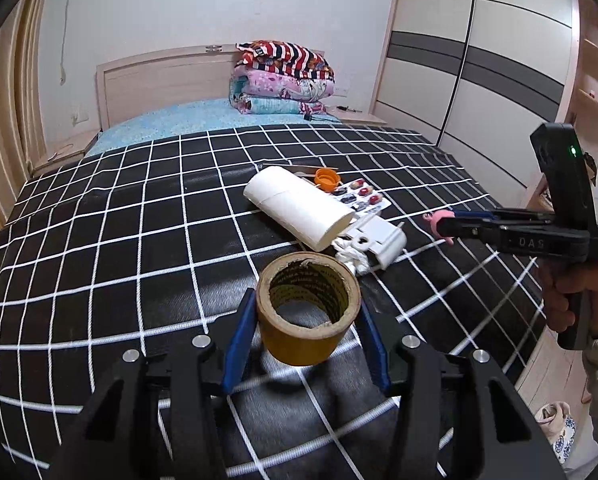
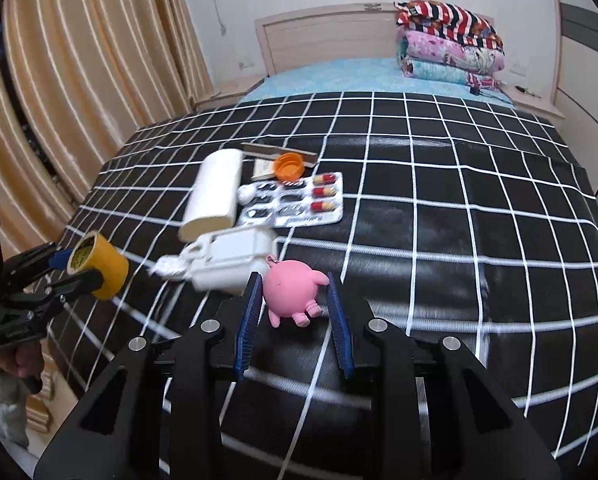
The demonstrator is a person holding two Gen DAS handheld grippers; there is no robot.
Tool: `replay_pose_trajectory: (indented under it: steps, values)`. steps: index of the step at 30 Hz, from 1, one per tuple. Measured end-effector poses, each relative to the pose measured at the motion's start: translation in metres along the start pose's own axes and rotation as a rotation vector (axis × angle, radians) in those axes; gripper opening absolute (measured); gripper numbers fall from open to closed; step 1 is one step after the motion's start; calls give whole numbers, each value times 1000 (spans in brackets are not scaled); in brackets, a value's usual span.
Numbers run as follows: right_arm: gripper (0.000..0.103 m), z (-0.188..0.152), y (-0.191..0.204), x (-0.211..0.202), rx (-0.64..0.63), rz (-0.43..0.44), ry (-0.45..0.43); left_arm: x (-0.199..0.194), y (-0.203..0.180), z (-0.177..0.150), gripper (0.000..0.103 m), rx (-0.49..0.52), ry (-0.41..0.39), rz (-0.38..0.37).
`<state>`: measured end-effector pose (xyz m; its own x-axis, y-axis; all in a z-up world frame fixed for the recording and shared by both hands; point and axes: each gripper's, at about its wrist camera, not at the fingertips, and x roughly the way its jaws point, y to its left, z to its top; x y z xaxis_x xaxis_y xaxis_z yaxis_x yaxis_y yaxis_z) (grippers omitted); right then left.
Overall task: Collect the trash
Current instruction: 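Grasp the pink pig toy with the right tool while the left tool grasps the yellow tape roll, then carry both items over the trash bin and open both tools to drop them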
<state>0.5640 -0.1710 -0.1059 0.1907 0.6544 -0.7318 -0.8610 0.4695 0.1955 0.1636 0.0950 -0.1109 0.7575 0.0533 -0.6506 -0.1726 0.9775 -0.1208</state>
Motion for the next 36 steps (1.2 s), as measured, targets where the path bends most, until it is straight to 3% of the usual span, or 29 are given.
replay_pose_trajectory:
  steps: [16, 23, 36]
  values:
    - [33, -89, 80, -63, -72, 123, 2, -78, -54, -65, 47, 107, -32, -85]
    - [33, -141, 102, -51, -107, 148, 115, -69, -67, -120, 47, 131, 82, -137]
    - [33, -207, 107, 13, -129, 141, 408, 4, -78, -201, 47, 163, 384, -165]
